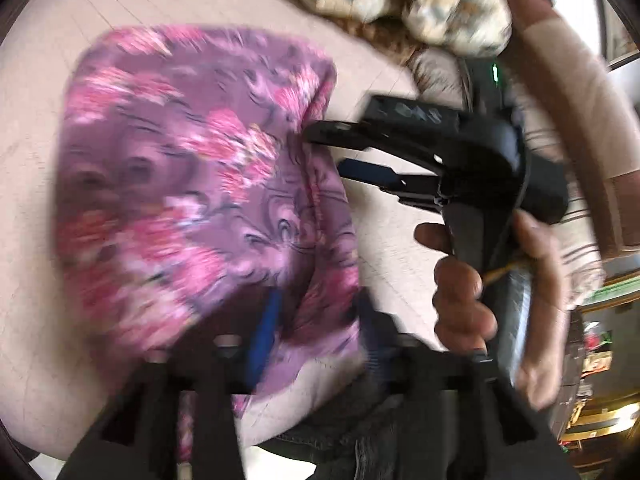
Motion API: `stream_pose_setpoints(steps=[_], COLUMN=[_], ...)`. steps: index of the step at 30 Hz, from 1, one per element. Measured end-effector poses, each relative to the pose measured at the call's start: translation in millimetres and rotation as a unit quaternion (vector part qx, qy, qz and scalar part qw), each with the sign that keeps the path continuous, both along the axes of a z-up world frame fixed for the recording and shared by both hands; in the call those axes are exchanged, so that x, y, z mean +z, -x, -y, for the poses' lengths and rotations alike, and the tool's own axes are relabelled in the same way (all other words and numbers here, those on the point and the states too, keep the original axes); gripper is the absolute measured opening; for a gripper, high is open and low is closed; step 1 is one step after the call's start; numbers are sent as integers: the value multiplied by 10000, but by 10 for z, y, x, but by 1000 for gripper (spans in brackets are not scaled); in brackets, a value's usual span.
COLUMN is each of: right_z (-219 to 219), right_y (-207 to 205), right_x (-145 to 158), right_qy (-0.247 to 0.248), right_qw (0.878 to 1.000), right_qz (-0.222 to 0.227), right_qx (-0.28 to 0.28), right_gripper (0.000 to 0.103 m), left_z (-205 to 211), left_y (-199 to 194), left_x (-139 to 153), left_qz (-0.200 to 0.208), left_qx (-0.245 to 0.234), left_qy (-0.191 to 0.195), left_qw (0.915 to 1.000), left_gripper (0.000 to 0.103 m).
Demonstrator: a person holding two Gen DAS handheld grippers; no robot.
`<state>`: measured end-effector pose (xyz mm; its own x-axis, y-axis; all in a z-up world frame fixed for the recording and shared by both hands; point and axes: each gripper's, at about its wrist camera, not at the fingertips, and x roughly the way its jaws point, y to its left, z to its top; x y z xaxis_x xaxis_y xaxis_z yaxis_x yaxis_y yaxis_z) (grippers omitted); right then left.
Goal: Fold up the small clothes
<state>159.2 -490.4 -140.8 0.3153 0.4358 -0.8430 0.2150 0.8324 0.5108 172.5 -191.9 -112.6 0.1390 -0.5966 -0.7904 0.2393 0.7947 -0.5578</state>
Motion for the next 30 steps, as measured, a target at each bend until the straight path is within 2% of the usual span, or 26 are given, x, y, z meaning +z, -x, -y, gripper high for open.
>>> stream_pose_setpoints(steps=[2, 3, 4, 6, 8, 9, 11, 12, 13, 14, 17, 19, 20, 22, 24, 25, 26, 28, 29, 30], right_z=[138, 186, 219, 169, 6, -73, -184, -213, -224, -183, 25, 154, 189, 211, 200, 178, 133, -32, -140, -195], right_y=[101, 165, 247, 318, 373, 429, 595, 628, 687, 713, 733, 766, 782, 790, 781, 771, 738, 643, 588, 578], right_x=[180, 277, 374, 473, 431, 380, 253, 202, 152, 150, 103, 142, 182, 212, 200, 176, 145, 6, -28, -38], right_qy=[-29, -99, -175, -263, -215, 6, 288, 287, 287, 380, 1006, 478, 259, -117, -350, -491, -525, -369, -227, -144], right_qw=[9991, 9979, 9963, 9952, 9966, 9979, 9982, 9983, 9987, 9988, 9938, 9970, 9977, 9982, 9980, 9978, 9980, 9989, 9991, 9993], right_qz=[346, 551, 764, 911, 797, 639, 389, 308, 122, 100, -299, -157, -14, 143, 170, 129, 57, -232, -338, -332], right_qx=[-227, -326, -366, -222, 26, 144, 352, 406, 414, 282, -376, -594, -628, -562, -494, -429, -350, -162, -68, -23], right_gripper=[65, 74, 83, 88, 88, 88, 77, 58, 34, 30, 30, 31, 37, 85, 86, 83, 80, 58, 56, 48], left_z=[-302, -433, -597, -824, -955, -942, -1050, -1052, -1036, -1008, -830, -782, -809, -875, -954, -953, -889, -839, -853, -869], left_y=[58, 96, 82, 111, 65, 16, 57, 86, 139, 157, 150, 92, 85, 23, -58, -94, -159, -187, -179, -169], left_x=[170, 204, 225, 127, -201, -281, -393, -438, -498, -598, -684, -656, -616, -549, -552, -584, -689, -862, -875, -861], left_qz=[302, 399, 451, 291, -34, -148, -263, -304, -354, -421, -501, -468, -393, -327, -387, -463, -717, -1115, -1064, -975], left_qx=[164, 265, 422, 672, 937, 1019, 1164, 1190, 1179, 1095, 856, 867, 894, 1029, 1190, 1167, 1029, 937, 1009, 1014], left_qy=[79, 18, -41, -41, -241, -247, -58, -1, 33, 56, -49, -25, 27, 185, 397, 445, 413, 582, 670, 806], left_qw=[9994, 9989, 9981, 9973, 9953, 9944, 9928, 9924, 9924, 9931, 9951, 9951, 9952, 9940, 9913, 9911, 9912, 9876, 9869, 9868], left_gripper=[64, 73, 75, 77, 78, 78, 78, 78, 78, 78, 78, 78, 78, 78, 78, 78, 78, 78, 68, 34])
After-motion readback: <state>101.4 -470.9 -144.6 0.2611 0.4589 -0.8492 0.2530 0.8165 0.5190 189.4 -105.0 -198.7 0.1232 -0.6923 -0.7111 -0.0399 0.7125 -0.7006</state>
